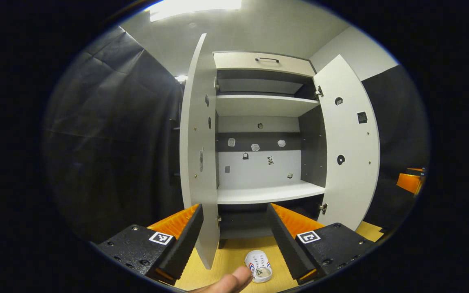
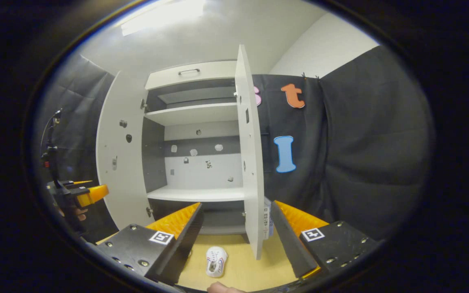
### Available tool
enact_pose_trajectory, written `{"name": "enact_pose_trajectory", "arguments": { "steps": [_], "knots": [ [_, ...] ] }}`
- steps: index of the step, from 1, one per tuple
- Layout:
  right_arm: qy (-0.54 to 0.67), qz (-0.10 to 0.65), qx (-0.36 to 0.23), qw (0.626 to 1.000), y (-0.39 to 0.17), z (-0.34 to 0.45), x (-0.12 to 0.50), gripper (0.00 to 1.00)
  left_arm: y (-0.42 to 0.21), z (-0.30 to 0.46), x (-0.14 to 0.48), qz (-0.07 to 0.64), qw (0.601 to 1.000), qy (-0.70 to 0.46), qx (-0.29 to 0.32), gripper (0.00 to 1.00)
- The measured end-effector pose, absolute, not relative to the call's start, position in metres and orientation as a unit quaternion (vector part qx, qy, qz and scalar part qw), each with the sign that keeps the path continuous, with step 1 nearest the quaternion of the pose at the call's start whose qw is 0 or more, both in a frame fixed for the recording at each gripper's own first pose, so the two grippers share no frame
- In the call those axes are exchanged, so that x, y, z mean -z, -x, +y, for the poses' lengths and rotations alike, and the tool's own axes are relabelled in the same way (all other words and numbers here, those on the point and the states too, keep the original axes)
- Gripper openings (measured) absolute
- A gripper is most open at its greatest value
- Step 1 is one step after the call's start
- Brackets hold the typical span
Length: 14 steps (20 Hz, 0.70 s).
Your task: Grab one shoe with the right hand and put it into the shoe cabinet, grab the other shoe with the left hand and put it into the shoe cabinet; then close the right door with the right hand and the left door with the left hand.
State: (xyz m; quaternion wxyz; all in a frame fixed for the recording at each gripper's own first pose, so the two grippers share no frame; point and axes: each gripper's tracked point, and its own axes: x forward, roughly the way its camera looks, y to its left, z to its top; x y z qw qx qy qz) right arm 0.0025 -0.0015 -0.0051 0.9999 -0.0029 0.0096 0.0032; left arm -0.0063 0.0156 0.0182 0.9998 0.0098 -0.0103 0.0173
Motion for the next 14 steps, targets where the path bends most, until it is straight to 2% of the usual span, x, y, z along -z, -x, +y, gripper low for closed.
{"name": "enact_pose_trajectory", "arguments": {
  "steps": [5, 6, 7, 8, 9, 10, 12, 13, 14],
  "knots": [
    [0.010, 0.007, 0.003, 1.000, -0.001, 0.003, 0.002, 0.98, 0.008, 0.015, -0.030, -0.024, 0.999, -0.010, -0.020, 0.95],
    [0.010, 0.007, 0.006, 1.000, -0.001, 0.001, 0.002, 0.93, 0.009, 0.014, -0.030, -0.025, 0.999, -0.006, -0.018, 0.95],
    [0.012, 0.007, 0.009, 1.000, -0.001, 0.001, 0.002, 0.93, 0.011, 0.014, -0.030, -0.026, 1.000, -0.004, -0.016, 0.95],
    [0.015, 0.009, 0.012, 1.000, -0.002, 0.002, 0.004, 0.98, 0.012, 0.014, -0.029, -0.026, 1.000, -0.003, -0.015, 0.95],
    [0.015, 0.011, 0.014, 1.000, -0.003, 0.003, 0.004, 0.98, 0.013, 0.015, -0.028, -0.027, 1.000, -0.002, -0.014, 0.95],
    [0.013, 0.012, 0.014, 1.000, -0.004, 0.004, 0.005, 0.94, 0.013, 0.017, -0.029, -0.028, 1.000, -0.001, -0.014, 0.95],
    [0.007, 0.016, 0.007, 1.000, -0.006, 0.004, 0.006, 0.94, 0.016, 0.020, -0.027, -0.031, 0.999, 0.006, -0.016, 0.95],
    [0.005, 0.019, 0.000, 1.000, -0.009, 0.004, 0.009, 0.98, 0.016, 0.021, -0.026, -0.032, 0.999, 0.010, -0.018, 0.95],
    [0.003, 0.022, -0.006, 1.000, -0.013, 0.005, 0.014, 0.94, 0.016, 0.023, -0.024, -0.032, 0.999, 0.013, -0.019, 0.95]
  ]
}}
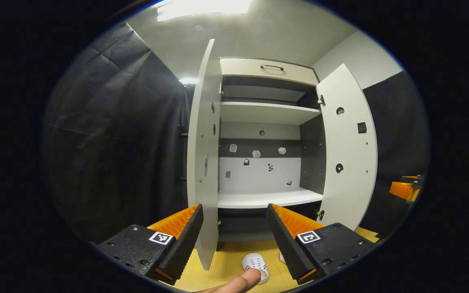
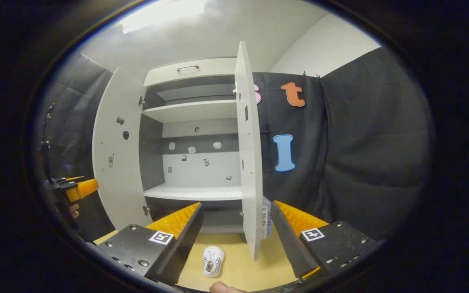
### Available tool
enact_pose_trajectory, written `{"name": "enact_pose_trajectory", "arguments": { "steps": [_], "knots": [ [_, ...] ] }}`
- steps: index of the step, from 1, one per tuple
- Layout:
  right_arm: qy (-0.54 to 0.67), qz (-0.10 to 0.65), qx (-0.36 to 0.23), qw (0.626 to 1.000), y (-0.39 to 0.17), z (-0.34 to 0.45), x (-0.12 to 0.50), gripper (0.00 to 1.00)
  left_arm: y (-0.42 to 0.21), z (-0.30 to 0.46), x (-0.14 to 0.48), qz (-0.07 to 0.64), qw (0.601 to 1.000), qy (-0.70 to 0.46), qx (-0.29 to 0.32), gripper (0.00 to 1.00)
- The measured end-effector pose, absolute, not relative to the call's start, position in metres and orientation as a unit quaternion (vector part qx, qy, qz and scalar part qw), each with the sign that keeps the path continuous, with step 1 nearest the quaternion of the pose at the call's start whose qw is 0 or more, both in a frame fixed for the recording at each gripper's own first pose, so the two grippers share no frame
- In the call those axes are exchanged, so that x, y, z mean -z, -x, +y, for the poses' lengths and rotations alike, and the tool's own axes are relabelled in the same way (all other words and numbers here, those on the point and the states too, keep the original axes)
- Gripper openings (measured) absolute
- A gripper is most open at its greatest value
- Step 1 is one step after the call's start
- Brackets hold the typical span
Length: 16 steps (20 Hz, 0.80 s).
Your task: Grab one shoe with the right hand and put it into the shoe cabinet, grab the other shoe with the left hand and put it into the shoe cabinet; then close the right door with the right hand and the left door with the left hand.
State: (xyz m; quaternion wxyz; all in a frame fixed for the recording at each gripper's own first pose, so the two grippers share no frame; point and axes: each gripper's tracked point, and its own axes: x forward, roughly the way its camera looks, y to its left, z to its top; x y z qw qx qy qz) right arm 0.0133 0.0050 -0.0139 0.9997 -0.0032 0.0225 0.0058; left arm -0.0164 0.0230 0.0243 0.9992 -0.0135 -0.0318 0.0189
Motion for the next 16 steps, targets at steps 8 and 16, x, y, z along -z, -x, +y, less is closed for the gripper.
{"name": "enact_pose_trajectory", "arguments": {
  "steps": [8, 16],
  "knots": [
    [0.022, 0.112, -0.059, 0.992, -0.053, 0.068, 0.131, 0.98, 0.024, 0.030, 0.004, -0.018, 1.000, 0.018, -0.005, 0.96],
    [0.042, 0.240, -0.065, 0.968, -0.095, 0.105, 0.309, 0.99, 0.028, 0.044, 0.029, -0.012, 0.999, 0.033, 0.010, 0.96]
  ]
}}
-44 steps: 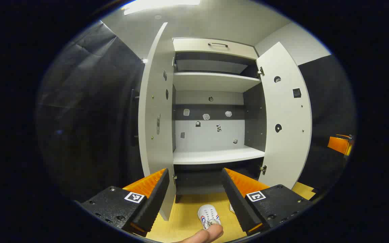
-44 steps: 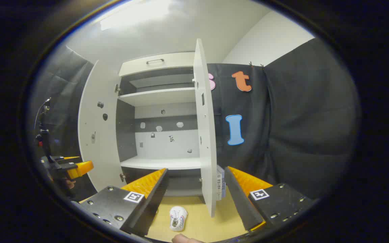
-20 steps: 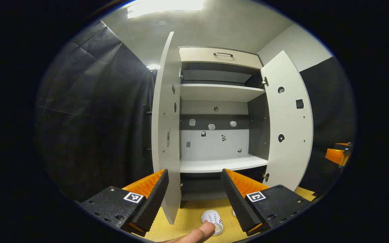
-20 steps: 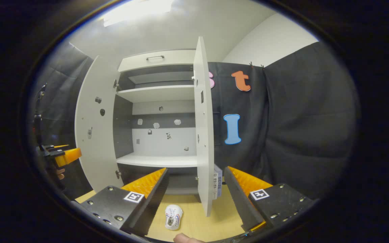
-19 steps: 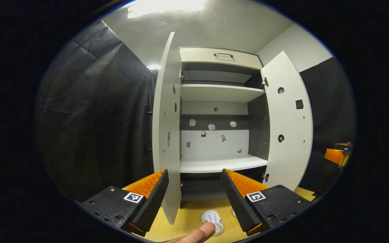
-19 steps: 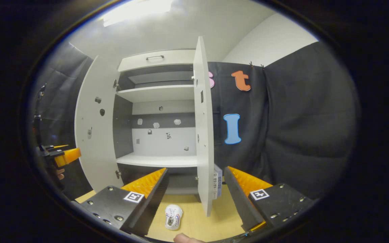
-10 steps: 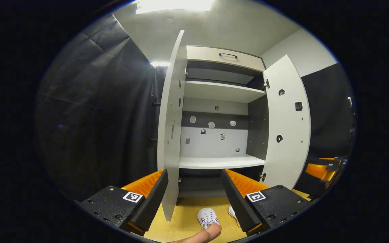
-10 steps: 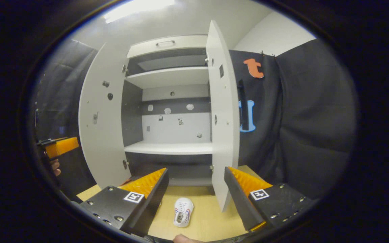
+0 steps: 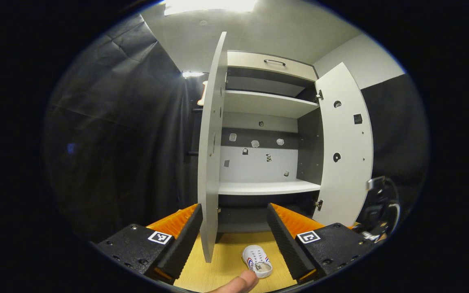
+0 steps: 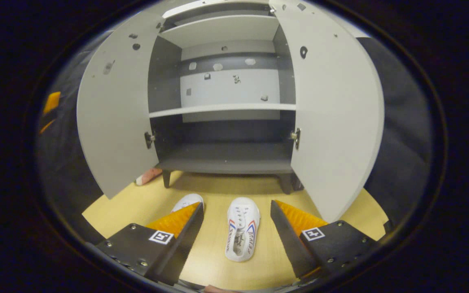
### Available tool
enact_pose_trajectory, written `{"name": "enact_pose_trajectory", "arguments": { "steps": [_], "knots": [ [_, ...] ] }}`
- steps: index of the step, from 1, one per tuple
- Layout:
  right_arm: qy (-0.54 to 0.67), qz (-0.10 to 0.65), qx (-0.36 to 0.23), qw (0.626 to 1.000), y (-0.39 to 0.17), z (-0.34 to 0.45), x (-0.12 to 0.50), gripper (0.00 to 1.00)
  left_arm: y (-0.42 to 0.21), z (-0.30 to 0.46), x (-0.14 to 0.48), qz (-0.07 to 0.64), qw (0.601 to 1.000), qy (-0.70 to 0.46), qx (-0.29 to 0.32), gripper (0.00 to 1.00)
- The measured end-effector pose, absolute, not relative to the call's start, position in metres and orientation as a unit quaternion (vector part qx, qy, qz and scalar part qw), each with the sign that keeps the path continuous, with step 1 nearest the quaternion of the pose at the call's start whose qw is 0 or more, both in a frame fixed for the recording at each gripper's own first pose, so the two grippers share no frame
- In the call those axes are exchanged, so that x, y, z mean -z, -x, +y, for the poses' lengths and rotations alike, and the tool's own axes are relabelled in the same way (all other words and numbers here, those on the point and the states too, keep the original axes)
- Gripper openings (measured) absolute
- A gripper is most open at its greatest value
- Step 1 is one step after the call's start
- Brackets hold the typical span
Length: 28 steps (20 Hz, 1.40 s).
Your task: Grab one shoe with the right hand and put it into the shoe cabinet, grab the other shoe with the left hand and put it into the shoe cabinet; then close the right door with the right hand and the left door with the left hand.
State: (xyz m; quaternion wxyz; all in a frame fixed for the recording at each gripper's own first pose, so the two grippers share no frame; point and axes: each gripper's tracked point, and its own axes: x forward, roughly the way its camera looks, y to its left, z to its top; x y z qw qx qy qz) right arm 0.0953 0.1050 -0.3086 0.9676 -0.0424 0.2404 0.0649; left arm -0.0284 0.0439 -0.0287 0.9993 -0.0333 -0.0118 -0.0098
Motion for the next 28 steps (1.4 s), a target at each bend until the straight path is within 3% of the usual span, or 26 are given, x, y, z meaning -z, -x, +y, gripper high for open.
{"name": "enact_pose_trajectory", "arguments": {
  "steps": [2, 3, 5, 6, 10, 13, 14, 15, 16, 19, 20, 22, 23, 24, 25, 26, 28],
  "knots": [
    [0.057, 0.268, -0.058, 0.960, -0.099, 0.106, 0.346, 0.94, 0.028, 0.046, 0.037, -0.008, 0.999, 0.029, 0.011, 0.96],
    [0.059, 0.282, -0.055, 0.956, -0.100, 0.108, 0.362, 0.98, 0.027, 0.049, 0.040, -0.004, 1.000, 0.027, 0.008, 0.96],
    [0.060, 0.308, -0.056, 0.948, -0.102, 0.114, 0.390, 0.96, 0.027, 0.052, 0.043, -0.002, 0.999, 0.032, 0.010, 0.96],
    [0.062, 0.316, -0.051, 0.945, -0.103, 0.115, 0.400, 0.88, 0.027, 0.054, 0.041, -0.005, 0.999, 0.040, 0.008, 0.96],
    [0.061, 0.336, -0.004, 0.940, -0.109, 0.105, 0.432, 0.78, 0.027, 0.057, 0.044, -0.018, 0.998, 0.051, 0.016, 0.96],
    [0.050, 0.331, 0.015, 0.942, -0.118, 0.105, 0.443, 0.80, 0.026, 0.051, 0.049, -0.016, 0.998, 0.055, 0.032, 0.97],
    [0.029, 0.334, 0.016, 0.942, -0.117, 0.112, 0.445, 0.62, 0.025, 0.049, 0.051, -0.014, 0.998, 0.054, 0.036, 0.97],
    [-0.001, 0.356, 0.017, 0.934, -0.114, 0.119, 0.457, 0.57, 0.024, 0.047, 0.055, -0.010, 0.998, 0.055, 0.038, 0.97],
    [-0.013, 0.362, 0.020, 0.932, -0.117, 0.119, 0.466, 0.45, 0.022, 0.045, 0.055, -0.009, 0.998, 0.055, 0.042, 0.95],
    [0.003, 0.350, 0.031, 0.936, -0.124, 0.115, 0.465, 0.40, 0.020, 0.040, 0.058, -0.013, 0.998, 0.050, 0.048, 0.97],
    [0.009, 0.348, 0.031, 0.937, -0.129, 0.115, 0.468, 0.45, 0.019, 0.038, 0.057, -0.017, 0.997, 0.049, 0.049, 0.97],
    [0.019, 0.336, 0.050, 0.940, -0.133, 0.111, 0.467, 0.41, 0.016, 0.030, 0.061, -0.016, 0.997, 0.045, 0.059, 0.97],
    [0.002, 0.320, 0.047, 0.946, -0.143, 0.108, 0.469, 0.45, 0.015, 0.025, 0.063, -0.014, 0.997, 0.039, 0.064, 0.95],
    [0.002, 0.315, 0.049, 0.948, -0.142, 0.113, 0.466, 0.11, 0.013, 0.023, 0.064, -0.012, 0.997, 0.031, 0.067, 0.97],
    [-0.009, 0.306, 0.038, 0.951, -0.143, 0.118, 0.465, 0.11, 0.011, 0.023, 0.064, -0.014, 0.997, 0.023, 0.066, 0.97],
    [-0.017, 0.297, 0.032, 0.954, -0.142, 0.117, 0.464, 0.01, 0.008, 0.022, 0.063, -0.018, 0.998, 0.019, 0.064, 0.97],
    [-0.033, 0.280, 0.023, 0.959, -0.143, 0.113, 0.460, 0.01, 0.005, 0.019, 0.065, -0.013, 0.998, 0.017, 0.064, 0.97]
  ]
}}
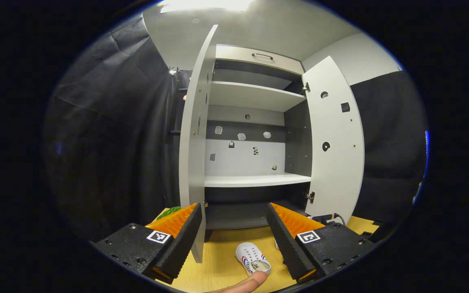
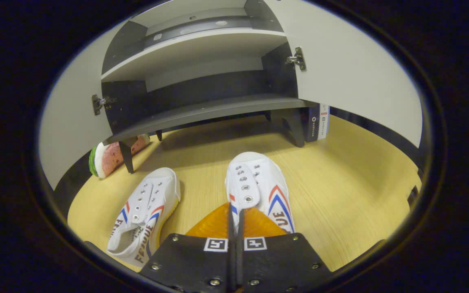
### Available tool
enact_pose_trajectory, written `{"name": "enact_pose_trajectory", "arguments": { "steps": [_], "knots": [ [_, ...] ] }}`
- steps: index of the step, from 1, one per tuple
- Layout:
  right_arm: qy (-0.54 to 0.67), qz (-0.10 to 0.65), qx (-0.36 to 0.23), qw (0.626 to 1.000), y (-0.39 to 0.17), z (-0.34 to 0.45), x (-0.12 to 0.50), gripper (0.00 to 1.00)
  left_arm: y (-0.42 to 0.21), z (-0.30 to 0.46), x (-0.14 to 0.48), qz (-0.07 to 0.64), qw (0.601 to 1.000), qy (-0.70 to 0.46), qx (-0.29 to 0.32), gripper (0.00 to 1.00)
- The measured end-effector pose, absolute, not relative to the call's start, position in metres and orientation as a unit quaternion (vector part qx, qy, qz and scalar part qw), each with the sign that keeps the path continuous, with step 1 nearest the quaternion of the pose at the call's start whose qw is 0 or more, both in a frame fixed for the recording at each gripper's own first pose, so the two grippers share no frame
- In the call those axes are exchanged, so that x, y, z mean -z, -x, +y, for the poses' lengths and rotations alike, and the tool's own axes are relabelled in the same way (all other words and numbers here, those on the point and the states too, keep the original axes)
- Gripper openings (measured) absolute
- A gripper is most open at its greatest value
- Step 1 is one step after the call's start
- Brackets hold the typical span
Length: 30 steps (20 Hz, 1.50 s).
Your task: Grab one shoe with the right hand and put it into the shoe cabinet, grab the other shoe with the left hand and put it into the shoe cabinet; then close the right door with the right hand and the left door with the left hand.
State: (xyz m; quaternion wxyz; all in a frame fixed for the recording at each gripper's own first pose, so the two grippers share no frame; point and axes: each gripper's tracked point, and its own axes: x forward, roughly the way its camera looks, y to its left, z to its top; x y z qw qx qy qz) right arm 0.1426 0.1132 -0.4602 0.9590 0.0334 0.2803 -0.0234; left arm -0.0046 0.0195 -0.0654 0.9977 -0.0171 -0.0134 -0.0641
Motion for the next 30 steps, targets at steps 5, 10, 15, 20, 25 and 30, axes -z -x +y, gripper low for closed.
{"name": "enact_pose_trajectory", "arguments": {
  "steps": [5, 10, 15, 20, 25, 30],
  "knots": [
    [-0.110, 0.238, -0.003, 0.965, -0.127, 0.102, 0.428, 0.00, -0.002, 0.012, 0.073, 0.003, 0.998, 0.003, 0.066, 0.95],
    [-0.091, 0.202, -0.016, 0.975, -0.110, 0.100, 0.378, 0.00, 0.000, 0.008, 0.077, 0.012, 0.997, -0.005, 0.070, 0.97],
    [-0.077, 0.148, -0.048, 0.985, -0.101, 0.115, 0.296, 0.00, 0.007, 0.010, 0.081, 0.005, 0.996, 0.004, 0.083, 0.97],
    [-0.046, 0.085, -0.093, 0.991, -0.100, 0.135, 0.196, 0.00, 0.010, 0.016, 0.083, 0.002, 0.996, 0.017, 0.085, 0.95],
    [0.017, 0.034, -0.109, 0.993, -0.132, 0.151, 0.100, 0.00, 0.015, 0.026, 0.077, -0.015, 0.997, 0.021, 0.079, 0.97],
    [0.056, 0.024, -0.118, 0.991, -0.193, 0.172, 0.045, 0.01, 0.021, 0.022, 0.078, -0.025, 0.995, 0.046, 0.087, 0.97]
  ]
}}
